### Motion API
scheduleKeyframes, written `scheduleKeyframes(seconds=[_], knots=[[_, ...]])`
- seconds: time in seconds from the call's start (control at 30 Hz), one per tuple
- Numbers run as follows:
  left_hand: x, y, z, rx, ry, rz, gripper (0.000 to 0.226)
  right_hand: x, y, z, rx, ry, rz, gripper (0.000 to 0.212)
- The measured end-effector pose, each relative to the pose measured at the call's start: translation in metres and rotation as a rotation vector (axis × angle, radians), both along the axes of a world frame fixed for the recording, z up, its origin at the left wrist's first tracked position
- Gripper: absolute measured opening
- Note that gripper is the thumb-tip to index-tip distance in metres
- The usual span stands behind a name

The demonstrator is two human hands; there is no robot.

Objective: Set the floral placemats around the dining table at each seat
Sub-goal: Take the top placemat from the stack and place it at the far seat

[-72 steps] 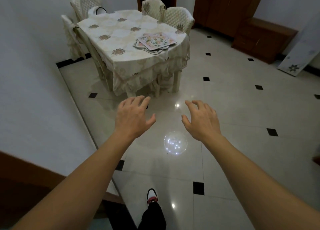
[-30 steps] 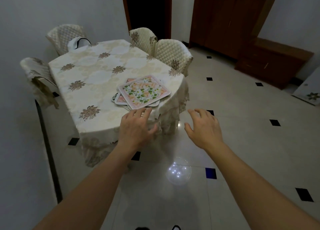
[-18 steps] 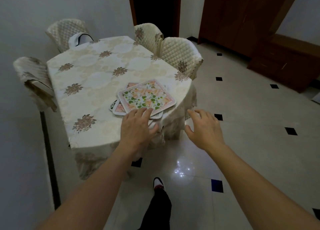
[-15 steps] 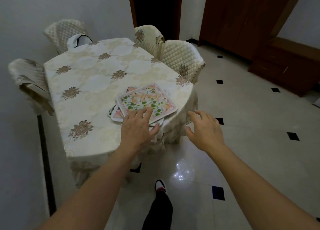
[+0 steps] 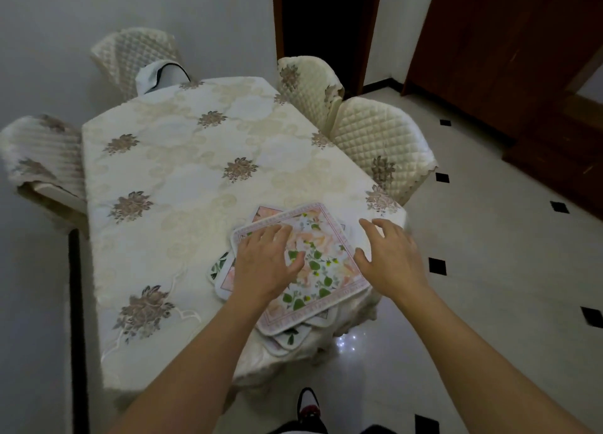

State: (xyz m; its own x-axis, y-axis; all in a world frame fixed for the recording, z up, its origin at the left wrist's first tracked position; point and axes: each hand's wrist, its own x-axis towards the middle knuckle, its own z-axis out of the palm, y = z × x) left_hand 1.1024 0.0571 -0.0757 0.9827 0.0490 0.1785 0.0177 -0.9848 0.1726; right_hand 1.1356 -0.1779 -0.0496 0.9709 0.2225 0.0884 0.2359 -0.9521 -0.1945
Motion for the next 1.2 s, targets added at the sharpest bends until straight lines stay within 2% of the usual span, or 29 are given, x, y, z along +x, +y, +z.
scheduleKeyframes(seconds=[0.3, 0.53, 0.73, 1.03, 1.13, 1.2], knots=[[0.018, 0.046, -0.035, -0.060, 0.043, 0.195, 0.067, 0.058, 0.024, -0.042, 0.043, 0.162, 0.066, 0.057], [0.001, 0.053, -0.065, -0.478, 0.189, 0.522, 0.062, 0.093, 0.031, -0.073, 0.074, 0.289, 0.094, 0.055], [0.002, 0.046, -0.087, -0.723, 0.171, 0.717, 0.049, 0.119, 0.025, -0.104, 0.086, 0.398, 0.077, 0.054], [0.012, 0.038, -0.103, -0.808, 0.147, 0.882, 0.046, 0.136, 0.021, -0.130, 0.258, 0.589, -0.067, 0.050], [0.015, 0.037, -0.104, -0.855, 0.146, 0.924, 0.034, 0.137, 0.020, -0.133, 0.287, 0.589, -0.083, 0.044], [0.017, 0.036, -0.105, -0.912, 0.182, 0.939, 0.023, 0.137, 0.020, -0.134, 0.318, 0.606, -0.089, 0.033]])
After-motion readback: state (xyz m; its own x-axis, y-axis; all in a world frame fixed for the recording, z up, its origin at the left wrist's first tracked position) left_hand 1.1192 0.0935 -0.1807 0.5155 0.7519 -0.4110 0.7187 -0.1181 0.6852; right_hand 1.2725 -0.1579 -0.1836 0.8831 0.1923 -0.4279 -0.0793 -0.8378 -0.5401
